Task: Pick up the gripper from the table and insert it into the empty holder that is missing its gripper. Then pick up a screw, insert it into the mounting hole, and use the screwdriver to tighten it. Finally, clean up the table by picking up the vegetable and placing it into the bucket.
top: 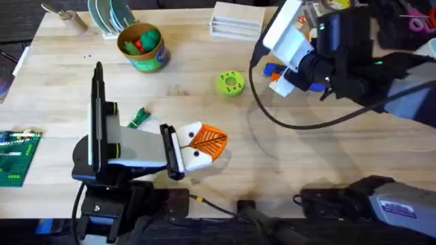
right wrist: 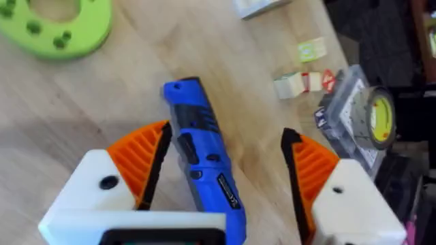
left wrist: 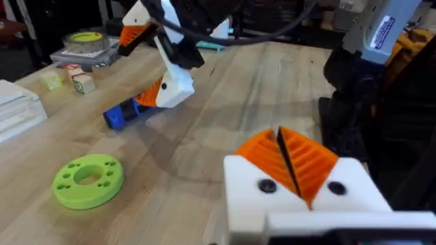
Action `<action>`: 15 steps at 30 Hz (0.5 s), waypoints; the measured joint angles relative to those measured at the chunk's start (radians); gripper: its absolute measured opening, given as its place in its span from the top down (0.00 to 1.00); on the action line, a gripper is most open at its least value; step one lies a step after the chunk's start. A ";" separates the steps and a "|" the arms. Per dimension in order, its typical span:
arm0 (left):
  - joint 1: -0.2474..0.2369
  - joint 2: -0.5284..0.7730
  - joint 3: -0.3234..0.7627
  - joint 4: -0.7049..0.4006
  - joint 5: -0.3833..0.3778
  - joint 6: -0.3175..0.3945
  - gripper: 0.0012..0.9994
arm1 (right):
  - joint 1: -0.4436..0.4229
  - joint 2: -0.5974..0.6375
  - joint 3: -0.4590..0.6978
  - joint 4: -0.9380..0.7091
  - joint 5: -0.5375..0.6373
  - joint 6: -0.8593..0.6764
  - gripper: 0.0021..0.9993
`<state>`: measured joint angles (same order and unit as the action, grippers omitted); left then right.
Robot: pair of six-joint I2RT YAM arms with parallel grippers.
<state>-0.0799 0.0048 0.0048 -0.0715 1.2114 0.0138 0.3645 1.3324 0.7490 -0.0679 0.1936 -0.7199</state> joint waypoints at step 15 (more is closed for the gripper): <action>0.000 0.000 0.000 -0.001 0.000 0.001 0.01 | 0.000 -0.192 0.002 -0.001 -0.001 0.416 0.01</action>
<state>-0.0799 0.0048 0.0048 -0.0723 1.2114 0.0147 0.3645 1.1408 0.7509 -0.0692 0.1928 -0.3035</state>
